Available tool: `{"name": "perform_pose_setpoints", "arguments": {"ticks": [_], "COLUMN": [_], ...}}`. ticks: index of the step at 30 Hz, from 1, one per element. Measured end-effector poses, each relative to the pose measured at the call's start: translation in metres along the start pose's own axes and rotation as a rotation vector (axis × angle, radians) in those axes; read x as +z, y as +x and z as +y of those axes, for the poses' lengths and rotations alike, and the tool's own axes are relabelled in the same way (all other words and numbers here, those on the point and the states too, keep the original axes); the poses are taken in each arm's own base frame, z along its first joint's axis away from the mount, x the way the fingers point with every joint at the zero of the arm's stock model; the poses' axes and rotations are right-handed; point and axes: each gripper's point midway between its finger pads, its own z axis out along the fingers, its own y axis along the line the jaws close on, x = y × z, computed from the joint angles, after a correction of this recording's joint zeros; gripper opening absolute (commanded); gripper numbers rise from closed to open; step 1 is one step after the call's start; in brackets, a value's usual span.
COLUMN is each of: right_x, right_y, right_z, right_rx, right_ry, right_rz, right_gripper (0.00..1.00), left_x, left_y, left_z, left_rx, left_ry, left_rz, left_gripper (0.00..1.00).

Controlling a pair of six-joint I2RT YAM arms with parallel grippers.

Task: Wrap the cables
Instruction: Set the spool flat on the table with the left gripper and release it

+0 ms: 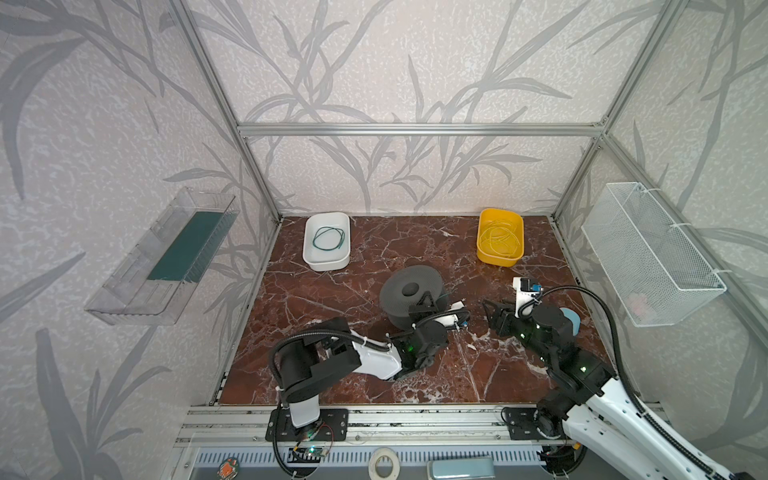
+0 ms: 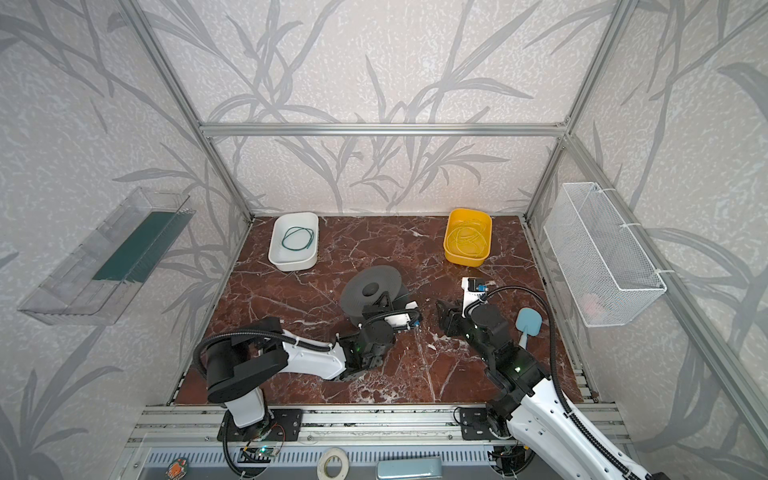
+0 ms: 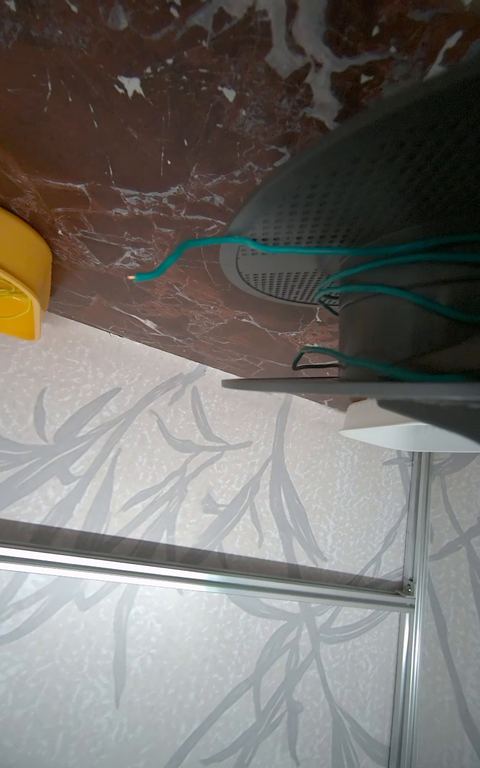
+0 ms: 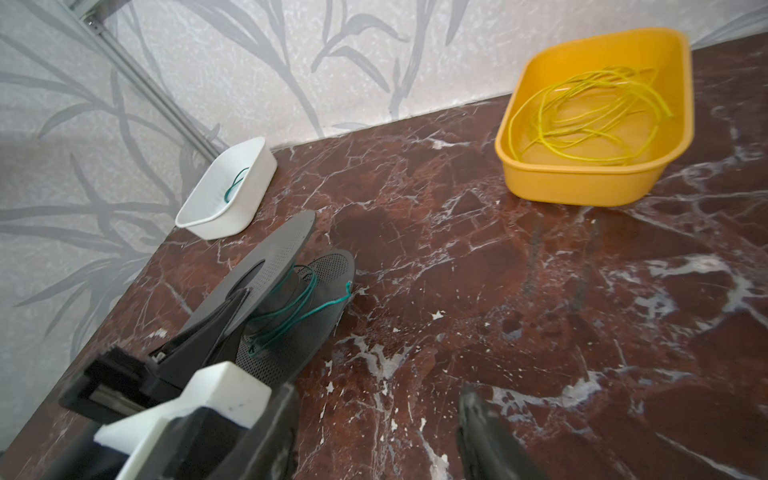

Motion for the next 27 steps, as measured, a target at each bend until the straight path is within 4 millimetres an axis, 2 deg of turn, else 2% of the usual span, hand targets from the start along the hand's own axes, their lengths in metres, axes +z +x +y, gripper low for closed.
{"name": "perform_pose_setpoints", "arguments": {"ticks": [4, 8, 12, 16, 20, 23, 27], "right_x": [-0.003, -0.004, -0.004, -0.004, -0.003, -0.002, -0.004], "right_y": [-0.011, -0.014, -0.012, -0.010, -0.008, -0.005, -0.007], "right_z": [-0.012, -0.021, -0.026, -0.026, -0.026, -0.026, -0.023], "right_rx": [0.032, 0.068, 0.078, 0.081, 0.085, 0.088, 0.091], "right_ry": [0.052, 0.080, 0.092, 0.085, 0.076, 0.071, 0.057], "right_rz": [-0.047, -0.060, -0.049, -0.037, -0.021, -0.004, 0.007], "right_gripper": [0.62, 0.62, 0.63, 0.63, 0.64, 0.65, 0.67], "left_x": [0.012, 0.021, 0.024, 0.025, 0.022, 0.020, 0.014], "left_y": [-0.009, -0.010, -0.009, -0.012, -0.010, -0.005, -0.003], "left_z": [-0.018, -0.044, -0.054, -0.055, -0.067, -0.078, -0.082], "left_rx": [0.085, 0.189, 0.251, 0.261, 0.282, 0.300, 0.305], "left_ry": [-0.016, -0.015, -0.013, -0.012, 0.026, 0.071, 0.114], "left_rz": [-0.009, -0.010, -0.007, -0.008, -0.005, 0.004, 0.011], "left_gripper": [0.00, 0.00, 0.00, 0.13, 0.21, 0.32, 0.52]}}
